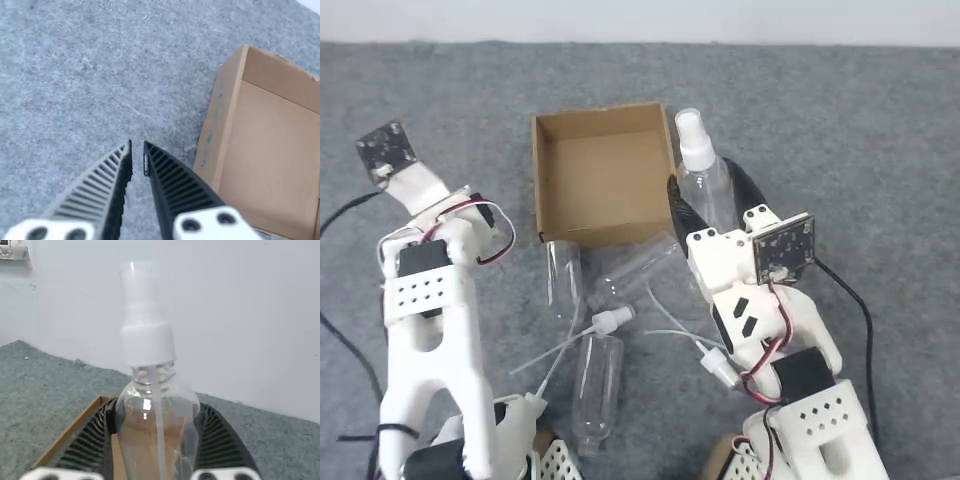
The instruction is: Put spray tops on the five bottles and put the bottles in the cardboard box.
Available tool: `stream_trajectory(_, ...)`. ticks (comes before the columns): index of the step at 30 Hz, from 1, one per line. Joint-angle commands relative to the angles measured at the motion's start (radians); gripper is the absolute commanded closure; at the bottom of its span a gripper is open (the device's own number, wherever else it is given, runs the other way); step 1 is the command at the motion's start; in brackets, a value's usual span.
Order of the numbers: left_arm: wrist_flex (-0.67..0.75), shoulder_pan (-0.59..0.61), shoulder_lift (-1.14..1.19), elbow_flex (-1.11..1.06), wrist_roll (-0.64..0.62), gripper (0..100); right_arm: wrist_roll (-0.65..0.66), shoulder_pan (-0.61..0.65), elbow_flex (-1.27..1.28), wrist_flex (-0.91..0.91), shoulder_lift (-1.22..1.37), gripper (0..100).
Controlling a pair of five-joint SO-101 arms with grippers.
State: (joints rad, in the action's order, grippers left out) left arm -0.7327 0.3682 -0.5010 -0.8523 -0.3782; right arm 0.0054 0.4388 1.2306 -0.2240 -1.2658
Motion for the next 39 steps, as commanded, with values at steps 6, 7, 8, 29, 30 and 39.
stream_trajectory(6,0.031,0.003,-0.046,0.012,-0.002,97,-0.003,0.027,-0.226,0.007,0.068,96.8)
stream_trajectory(7,0.031,0.003,-0.046,0.012,-0.002,97,-0.003,0.028,-0.25,0.007,0.101,96.8)
stream_trajectory(8,0.031,0.003,-0.046,0.012,-0.002,97,-0.003,0.033,-0.278,0.007,0.133,96.8)
stream_trajectory(29,0.029,0.005,-0.052,0.012,-0.002,97,-0.006,0.085,-0.594,0.021,0.526,96.7)
stream_trajectory(30,0.029,0.005,-0.052,0.012,-0.002,97,-0.006,0.085,-0.609,0.021,0.539,96.7)
stream_trajectory(39,0.029,0.005,-0.048,0.012,-0.003,97,-0.006,0.085,-0.671,0.202,0.707,96.7)
